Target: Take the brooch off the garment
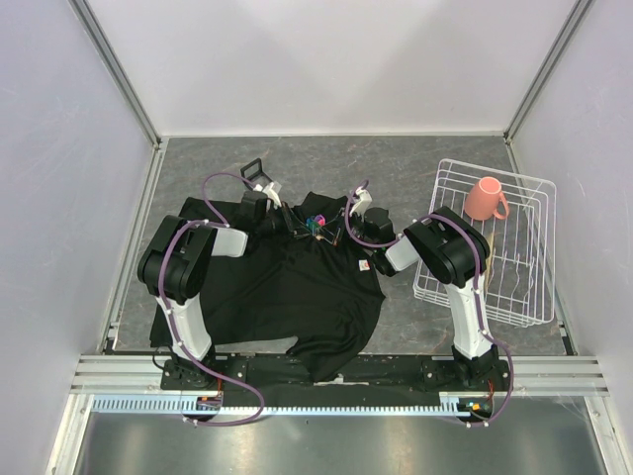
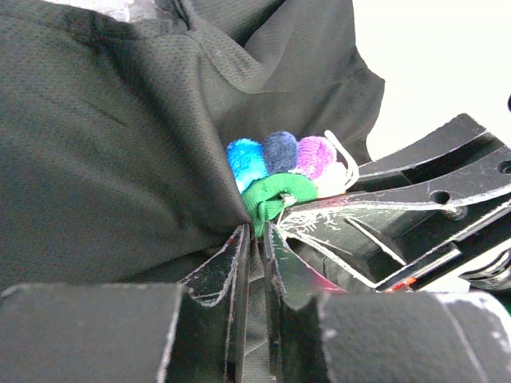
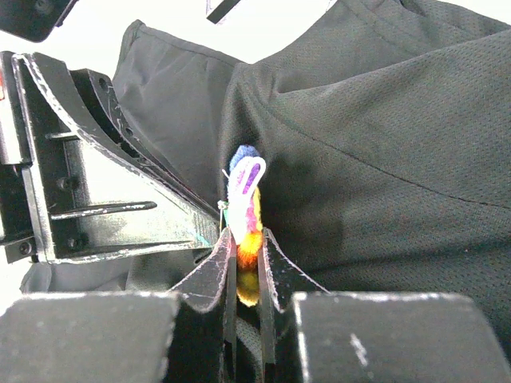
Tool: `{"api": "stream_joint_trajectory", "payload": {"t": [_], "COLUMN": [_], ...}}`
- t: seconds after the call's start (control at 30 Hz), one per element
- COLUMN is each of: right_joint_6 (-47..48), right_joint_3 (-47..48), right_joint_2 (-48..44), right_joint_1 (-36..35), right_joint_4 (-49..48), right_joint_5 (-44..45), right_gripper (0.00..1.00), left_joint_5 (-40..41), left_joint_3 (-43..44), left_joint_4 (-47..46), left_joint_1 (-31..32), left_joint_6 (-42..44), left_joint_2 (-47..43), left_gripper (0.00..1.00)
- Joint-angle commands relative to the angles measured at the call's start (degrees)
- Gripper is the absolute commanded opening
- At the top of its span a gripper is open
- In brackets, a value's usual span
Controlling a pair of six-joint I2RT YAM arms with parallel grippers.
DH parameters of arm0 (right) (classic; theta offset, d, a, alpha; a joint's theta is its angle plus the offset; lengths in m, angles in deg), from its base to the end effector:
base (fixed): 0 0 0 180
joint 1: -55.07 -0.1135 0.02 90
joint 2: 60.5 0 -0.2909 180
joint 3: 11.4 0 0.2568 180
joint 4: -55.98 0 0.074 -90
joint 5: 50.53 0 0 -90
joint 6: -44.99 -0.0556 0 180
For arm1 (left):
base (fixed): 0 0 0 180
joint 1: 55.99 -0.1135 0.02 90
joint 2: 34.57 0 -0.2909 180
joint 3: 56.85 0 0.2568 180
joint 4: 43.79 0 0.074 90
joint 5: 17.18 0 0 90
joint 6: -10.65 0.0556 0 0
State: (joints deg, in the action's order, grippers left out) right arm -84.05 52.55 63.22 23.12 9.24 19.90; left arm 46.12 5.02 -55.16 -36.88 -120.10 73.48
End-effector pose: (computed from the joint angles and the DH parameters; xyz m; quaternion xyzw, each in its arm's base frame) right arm 0.3583 0.2454 0.1051 -0.0579 0.7764 0.4644 0.4220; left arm 0.3598 -0.1511 0.1342 -0.0568 0.8670 -0.4022 0.2885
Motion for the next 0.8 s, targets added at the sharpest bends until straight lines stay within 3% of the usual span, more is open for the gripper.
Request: {"api": "stream_joint_trajectory", "payload": {"t": [0.0, 0.77], "right_joint_6": [1.34, 1.61], "right_joint_3": [1.42, 1.33], "right_joint_2": [0.12, -0.23], "right_joint_1": [-0.40, -0.66], "right_joint_4": [-0.48, -0.92], "right_joint_5": [0.06, -0.55], "right_gripper": [0.00, 0.00], "left_joint_5": [-1.43, -0.11], "left_joint_3": [-0.72, -0.20], "left_joint_4": [-5.87, -4.73], "left_joint_1": [0.40, 0.22], "left_joint_6": [-2.31, -4.60], "left_joint_2": [-1.44, -0.30], "left_gripper": [0.20, 0.18]}}
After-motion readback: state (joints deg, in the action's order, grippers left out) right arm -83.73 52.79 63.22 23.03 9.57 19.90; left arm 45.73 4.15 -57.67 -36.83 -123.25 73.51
